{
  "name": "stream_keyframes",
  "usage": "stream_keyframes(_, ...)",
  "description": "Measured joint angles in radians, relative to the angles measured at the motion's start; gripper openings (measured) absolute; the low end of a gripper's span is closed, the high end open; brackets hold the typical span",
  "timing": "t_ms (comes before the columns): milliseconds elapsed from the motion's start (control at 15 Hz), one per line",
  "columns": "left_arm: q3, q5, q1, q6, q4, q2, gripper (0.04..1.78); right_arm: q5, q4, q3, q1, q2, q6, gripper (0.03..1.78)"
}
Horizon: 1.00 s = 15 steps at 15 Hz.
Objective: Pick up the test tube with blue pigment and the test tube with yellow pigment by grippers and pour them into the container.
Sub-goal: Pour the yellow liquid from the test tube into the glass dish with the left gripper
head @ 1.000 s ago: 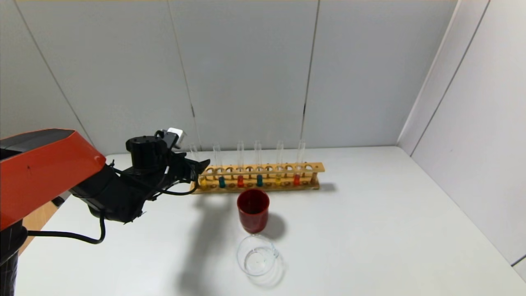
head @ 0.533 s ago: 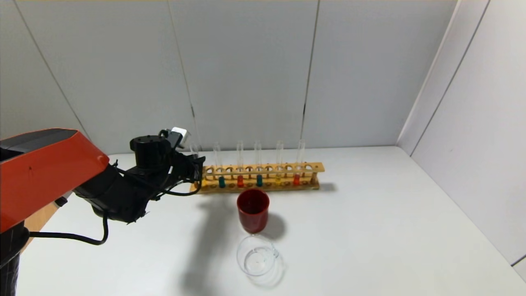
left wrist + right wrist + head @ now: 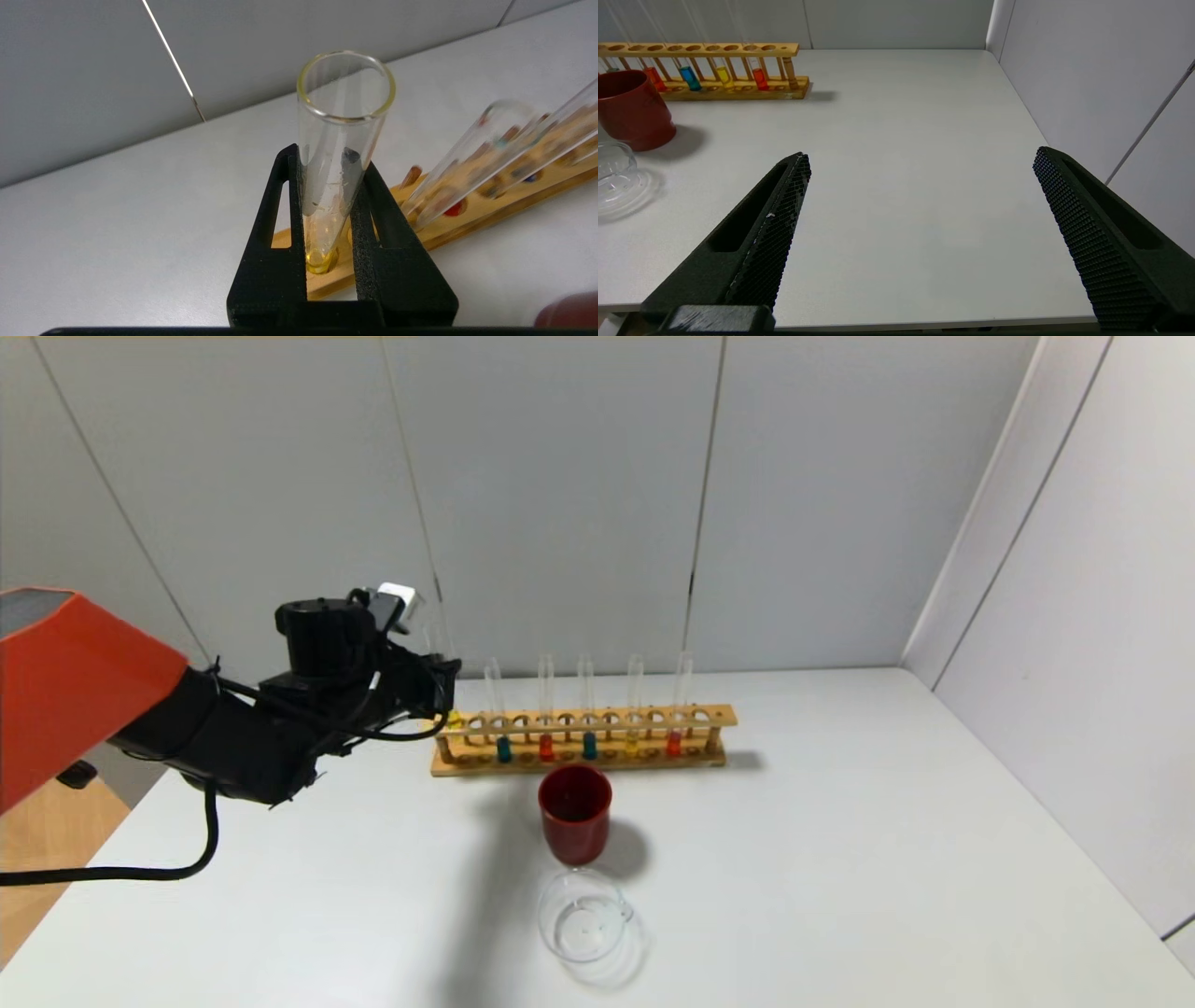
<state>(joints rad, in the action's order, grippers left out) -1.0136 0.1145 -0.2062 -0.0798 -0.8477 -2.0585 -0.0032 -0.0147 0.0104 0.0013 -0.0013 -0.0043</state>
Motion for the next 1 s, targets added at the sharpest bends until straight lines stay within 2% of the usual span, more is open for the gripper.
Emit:
stream_keyframes(333, -0.114, -0.02, 0.001, -0.006, 0.23, 0.167, 0.32, 0.0, 0.0, 0.0, 0.0, 0.0, 0.0, 1.74)
stream_keyframes(600, -0.123, -0.058, 0.001, -0.016, 0.39, 0.33, 0.32, 0.0, 0.0, 0.0, 0.0, 0.0, 0.0, 1.74)
stream_keyframes(733, -0.054, -0.065, -0.007, -0.022, 0.434, 0.423, 0.32, 0.0, 0.0, 0.0, 0.0, 0.0, 0.0, 1.74)
stream_keyframes(1000, 0.222, -0.103, -0.054, -0.104, 0.451, 0.637, 0.32, 0.0, 0.0, 0.0, 0.0, 0.0, 0.0, 1.74)
